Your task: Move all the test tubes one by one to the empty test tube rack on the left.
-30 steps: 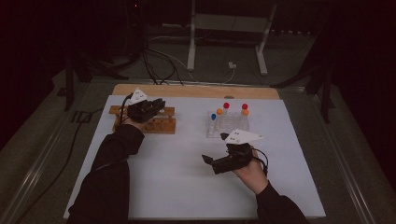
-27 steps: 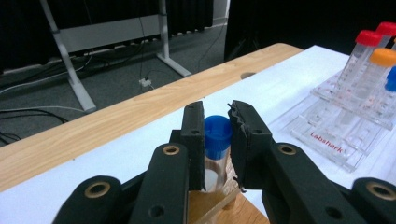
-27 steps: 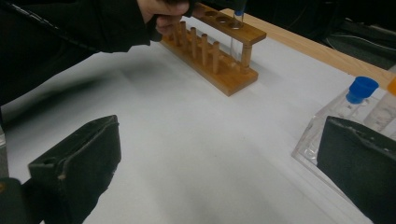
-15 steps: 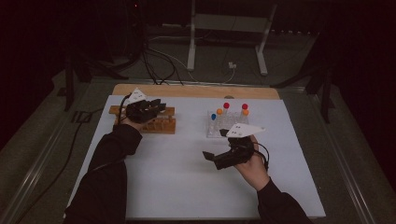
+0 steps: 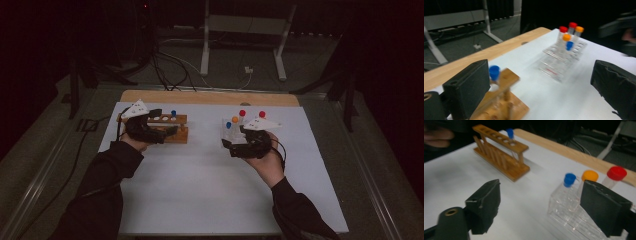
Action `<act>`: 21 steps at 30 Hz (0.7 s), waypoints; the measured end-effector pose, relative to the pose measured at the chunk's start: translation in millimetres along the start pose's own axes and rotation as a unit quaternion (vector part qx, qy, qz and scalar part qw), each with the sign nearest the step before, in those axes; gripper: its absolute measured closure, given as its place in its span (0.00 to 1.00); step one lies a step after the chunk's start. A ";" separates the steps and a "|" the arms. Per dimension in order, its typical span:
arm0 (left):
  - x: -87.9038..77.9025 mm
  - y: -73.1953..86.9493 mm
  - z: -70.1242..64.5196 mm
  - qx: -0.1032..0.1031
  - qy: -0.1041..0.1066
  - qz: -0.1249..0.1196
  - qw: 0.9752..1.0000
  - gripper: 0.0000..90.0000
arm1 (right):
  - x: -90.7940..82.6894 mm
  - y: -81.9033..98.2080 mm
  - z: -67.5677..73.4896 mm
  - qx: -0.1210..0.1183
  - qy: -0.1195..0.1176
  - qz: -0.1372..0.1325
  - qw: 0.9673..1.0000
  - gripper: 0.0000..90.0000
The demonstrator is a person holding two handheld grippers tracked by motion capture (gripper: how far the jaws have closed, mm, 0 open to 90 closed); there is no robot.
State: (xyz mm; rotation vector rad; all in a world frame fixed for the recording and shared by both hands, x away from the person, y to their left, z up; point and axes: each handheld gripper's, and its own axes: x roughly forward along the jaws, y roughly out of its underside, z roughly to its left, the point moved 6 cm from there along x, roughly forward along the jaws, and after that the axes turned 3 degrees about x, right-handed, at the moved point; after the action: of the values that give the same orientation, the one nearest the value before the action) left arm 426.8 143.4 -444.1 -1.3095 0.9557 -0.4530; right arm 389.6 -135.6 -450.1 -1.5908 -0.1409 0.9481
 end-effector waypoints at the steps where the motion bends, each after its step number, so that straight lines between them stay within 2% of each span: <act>1: -2.0 1.6 -4.1 0.000 0.007 -0.002 1.000 0.04 | 0.0 0.0 0.0 0.000 0.000 0.000 1.000 0.24; 2: -3.7 3.7 -7.7 0.002 0.011 0.000 1.000 0.03 | 6.5 3.9 -5.5 0.005 0.004 0.003 1.000 0.32; 4: -6.7 8.0 -15.1 -0.003 0.023 -0.003 1.000 0.03 | 9.8 6.1 -8.5 0.007 0.008 0.007 1.000 0.36; 5: -7.5 10.7 -18.3 -0.004 0.027 -0.003 1.000 0.03 | 16.4 10.3 -13.7 0.014 0.012 0.012 1.000 0.43; 6: -8.0 13.7 -21.8 -0.002 0.031 -0.002 0.999 0.03 | 16.4 10.3 -13.7 0.014 0.012 0.012 1.000 0.43; 13: -9.5 29.4 -38.1 0.000 0.044 0.002 0.999 0.03 | 37.0 20.6 -27.8 0.038 0.025 0.033 0.998 0.65; 18: -10.1 32.7 -42.2 0.000 0.052 -0.001 0.999 0.03 | 47.9 22.8 -32.6 0.049 0.027 0.047 0.997 0.70; 21: -9.9 32.2 -42.6 -0.001 0.053 -0.004 0.999 0.03 | 55.6 24.3 -35.2 0.054 0.037 0.058 0.996 0.73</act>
State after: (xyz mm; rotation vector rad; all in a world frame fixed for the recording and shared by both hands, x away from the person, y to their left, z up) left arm 380.1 133.1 -469.9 -1.3009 1.0398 -0.5317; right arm 438.6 -137.6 -500.2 -1.5437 0.0535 0.9690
